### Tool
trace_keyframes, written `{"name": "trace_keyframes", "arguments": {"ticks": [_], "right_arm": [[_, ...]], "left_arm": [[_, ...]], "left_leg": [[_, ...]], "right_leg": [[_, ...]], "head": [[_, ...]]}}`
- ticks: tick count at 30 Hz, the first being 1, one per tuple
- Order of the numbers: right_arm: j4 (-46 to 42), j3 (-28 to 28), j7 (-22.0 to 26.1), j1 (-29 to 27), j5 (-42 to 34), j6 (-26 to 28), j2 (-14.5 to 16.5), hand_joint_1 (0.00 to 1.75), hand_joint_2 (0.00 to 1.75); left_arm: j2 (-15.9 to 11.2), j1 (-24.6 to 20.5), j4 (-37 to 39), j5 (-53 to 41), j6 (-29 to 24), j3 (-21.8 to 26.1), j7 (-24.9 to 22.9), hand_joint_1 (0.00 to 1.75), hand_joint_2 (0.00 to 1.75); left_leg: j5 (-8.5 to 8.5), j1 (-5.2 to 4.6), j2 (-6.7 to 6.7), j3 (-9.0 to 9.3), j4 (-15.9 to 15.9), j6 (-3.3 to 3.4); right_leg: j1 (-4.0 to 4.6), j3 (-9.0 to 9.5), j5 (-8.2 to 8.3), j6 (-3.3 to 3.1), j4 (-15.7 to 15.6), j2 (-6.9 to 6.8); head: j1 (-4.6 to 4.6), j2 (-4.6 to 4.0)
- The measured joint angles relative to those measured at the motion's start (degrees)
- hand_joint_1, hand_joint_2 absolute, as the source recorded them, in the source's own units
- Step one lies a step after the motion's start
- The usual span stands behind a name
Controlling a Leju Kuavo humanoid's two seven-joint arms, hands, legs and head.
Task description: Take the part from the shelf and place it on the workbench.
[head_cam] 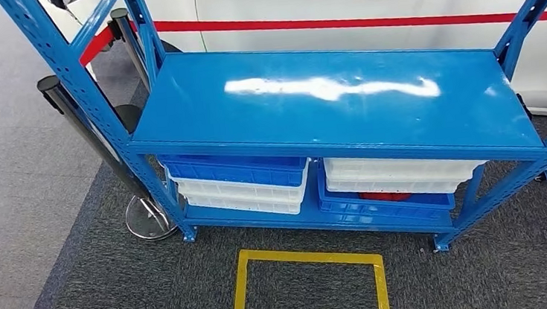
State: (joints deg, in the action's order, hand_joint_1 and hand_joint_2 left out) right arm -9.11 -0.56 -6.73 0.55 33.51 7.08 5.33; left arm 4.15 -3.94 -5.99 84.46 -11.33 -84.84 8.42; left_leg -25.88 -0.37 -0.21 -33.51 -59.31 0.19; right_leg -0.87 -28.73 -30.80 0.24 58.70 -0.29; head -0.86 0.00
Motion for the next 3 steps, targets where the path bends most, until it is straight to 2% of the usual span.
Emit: {"name": "trace_keyframes", "arguments": {"ticks": [3], "right_arm": [[0.0, 0.02, 0.04, 0.01, 0.15, -0.09, 0.0, 0.0, 0.0]], "left_arm": [[0.03, -0.08, 0.0, 0.0, 0.11, 0.06, -0.17, 0.0, 0.0]], "left_leg": [[-0.12, 0.0, 0.0, 0.09, 0.02, 0.18]], "right_leg": [[0.01, 0.22, 0.0, 0.03, -0.27, 0.0]], "head": [[0.02, 0.0]]}}
